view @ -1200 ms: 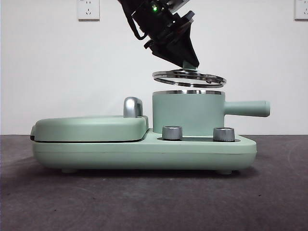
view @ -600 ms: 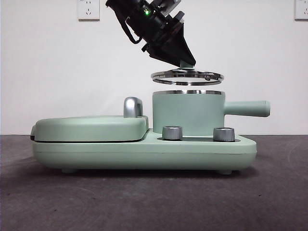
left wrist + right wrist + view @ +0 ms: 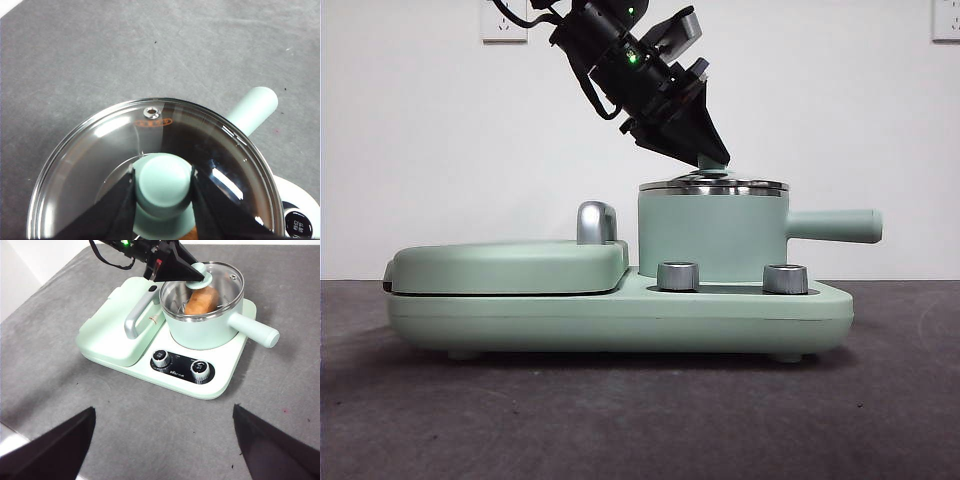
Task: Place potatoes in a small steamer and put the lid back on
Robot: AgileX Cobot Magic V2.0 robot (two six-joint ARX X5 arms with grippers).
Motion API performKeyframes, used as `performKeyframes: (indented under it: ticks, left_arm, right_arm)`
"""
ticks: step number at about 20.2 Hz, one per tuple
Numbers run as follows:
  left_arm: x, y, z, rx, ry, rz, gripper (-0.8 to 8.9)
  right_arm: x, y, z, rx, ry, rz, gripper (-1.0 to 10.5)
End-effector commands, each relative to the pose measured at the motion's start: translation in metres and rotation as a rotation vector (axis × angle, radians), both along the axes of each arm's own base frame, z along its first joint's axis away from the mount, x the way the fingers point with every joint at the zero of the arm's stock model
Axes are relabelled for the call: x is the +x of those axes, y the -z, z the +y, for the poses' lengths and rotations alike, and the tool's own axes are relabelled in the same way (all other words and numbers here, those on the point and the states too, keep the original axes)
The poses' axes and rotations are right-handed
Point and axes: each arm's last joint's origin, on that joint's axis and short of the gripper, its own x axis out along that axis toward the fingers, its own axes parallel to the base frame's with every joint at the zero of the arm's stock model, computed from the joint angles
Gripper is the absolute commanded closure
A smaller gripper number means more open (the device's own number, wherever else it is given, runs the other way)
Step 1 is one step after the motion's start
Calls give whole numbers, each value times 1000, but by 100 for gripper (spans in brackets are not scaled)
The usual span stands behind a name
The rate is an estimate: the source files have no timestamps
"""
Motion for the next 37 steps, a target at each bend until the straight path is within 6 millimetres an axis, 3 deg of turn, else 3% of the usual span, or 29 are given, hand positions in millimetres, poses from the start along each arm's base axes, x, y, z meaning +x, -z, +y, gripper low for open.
performKeyframes:
  ticks: [1, 19, 21, 23, 24, 25, 29, 34, 37]
  left_arm:
    - [3, -5, -7, -30, 24, -37, 799]
    - [-2, 1, -5, 14, 22, 35, 777]
    - [-1, 0, -5, -10, -11, 65, 626]
    - [-1, -5, -5, -49, -53, 96, 353]
    - [-1, -10, -3, -66, -75, 115, 257]
    - [-2, -16, -1, -80, -92, 127, 233]
    - [-25, -53, 17, -94, -125, 160, 231]
    - [-79, -98, 57, -2, -149, 292, 268]
    - [-118, -133, 80, -10, -149, 281, 270]
  right_arm:
    - [0, -4, 0, 19, -1, -12, 511]
    - [0, -4, 0, 21, 0, -11, 511]
    - [0, -4, 0, 20, 0, -11, 511]
    - [0, -4, 0, 20, 1, -11, 511]
    - [0, -4, 0, 20, 1, -11, 511]
    - [0, -4, 0, 20, 1, -11, 511]
    - [0, -4, 0, 20, 1, -11, 511]
    - [0, -4, 1, 25, -15, -6, 511]
    - [-1, -4, 2, 48, -74, 10, 511]
